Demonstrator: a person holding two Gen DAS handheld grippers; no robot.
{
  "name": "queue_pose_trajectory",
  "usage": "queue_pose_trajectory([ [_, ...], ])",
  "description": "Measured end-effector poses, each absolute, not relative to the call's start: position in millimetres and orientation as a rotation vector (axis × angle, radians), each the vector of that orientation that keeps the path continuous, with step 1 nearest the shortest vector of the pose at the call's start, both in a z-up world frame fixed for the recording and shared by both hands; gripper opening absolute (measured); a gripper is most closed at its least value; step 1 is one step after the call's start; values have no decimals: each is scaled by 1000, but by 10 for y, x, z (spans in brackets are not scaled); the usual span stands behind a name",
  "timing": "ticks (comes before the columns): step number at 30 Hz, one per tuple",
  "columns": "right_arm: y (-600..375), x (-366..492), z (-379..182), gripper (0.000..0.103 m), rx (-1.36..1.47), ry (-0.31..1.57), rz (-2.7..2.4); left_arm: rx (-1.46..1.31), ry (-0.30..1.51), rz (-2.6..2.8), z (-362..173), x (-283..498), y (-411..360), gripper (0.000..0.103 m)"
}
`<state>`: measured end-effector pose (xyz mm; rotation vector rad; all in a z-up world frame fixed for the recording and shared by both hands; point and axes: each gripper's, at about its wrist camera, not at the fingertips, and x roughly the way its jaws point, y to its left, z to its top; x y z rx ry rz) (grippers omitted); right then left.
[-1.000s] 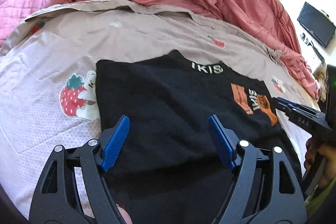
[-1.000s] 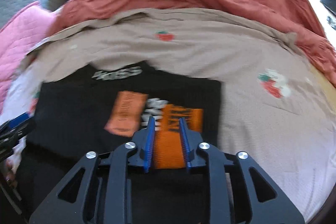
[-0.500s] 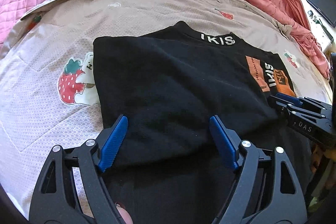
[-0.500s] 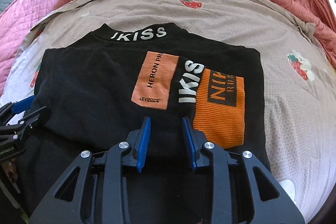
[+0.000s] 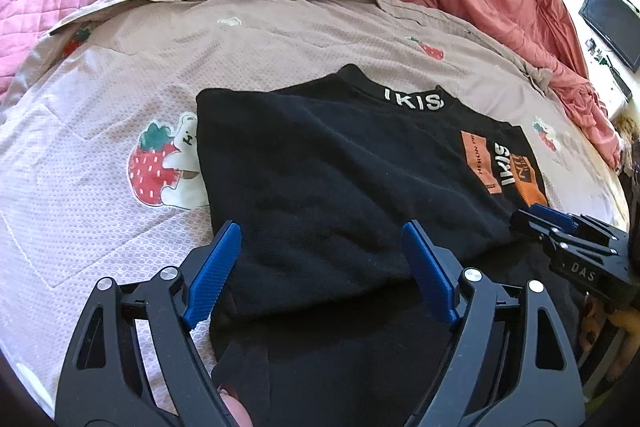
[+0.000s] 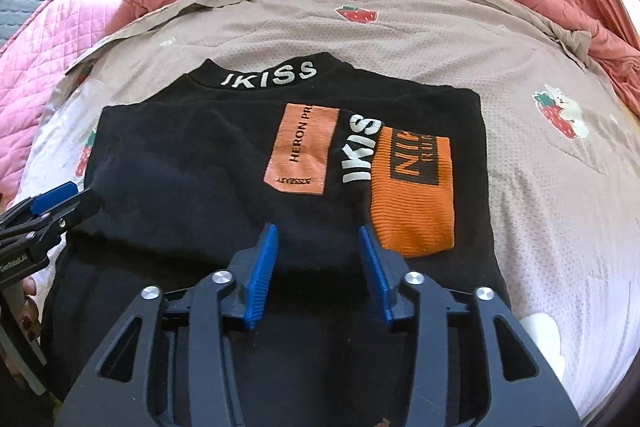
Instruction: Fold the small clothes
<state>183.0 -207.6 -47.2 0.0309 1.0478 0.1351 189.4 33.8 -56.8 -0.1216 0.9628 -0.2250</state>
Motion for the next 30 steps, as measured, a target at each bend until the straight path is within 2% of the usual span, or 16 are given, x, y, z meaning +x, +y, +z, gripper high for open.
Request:
queue_pose_trajectory([
  [1, -2072, 1809, -447, 56, 28, 1040, 128, -122, 959, -225, -555, 1887, 340, 78],
  [4, -2098, 1776, -392, 56, 43, 1028, 125, -126, 952, -224, -516, 1880, 344, 78],
  [6, -2122, 1749, -354, 60, 46, 1014, 113, -129, 948, -223, -492, 1874, 351, 83],
  [14, -2214, 1671, -183, 82, 72, 960, 80, -118, 929, -212, -404, 1863, 362, 93],
  [17, -2222, 1644, -121, 82, 78, 939, 75, -115, 920, -205, -376, 1856, 376, 93],
  [18, -2224, 1634, -105, 85, 77, 936, 73, -117, 917, -202, -363, 1855, 382, 93],
  [19, -2229, 1626, -84, 94, 77, 929, 70, -119, 914, -199, -351, 1849, 391, 93],
  [30, -2320, 1535, 155, 95, 105, 864, 72, -155, 872, -134, -85, 1782, 636, 93],
])
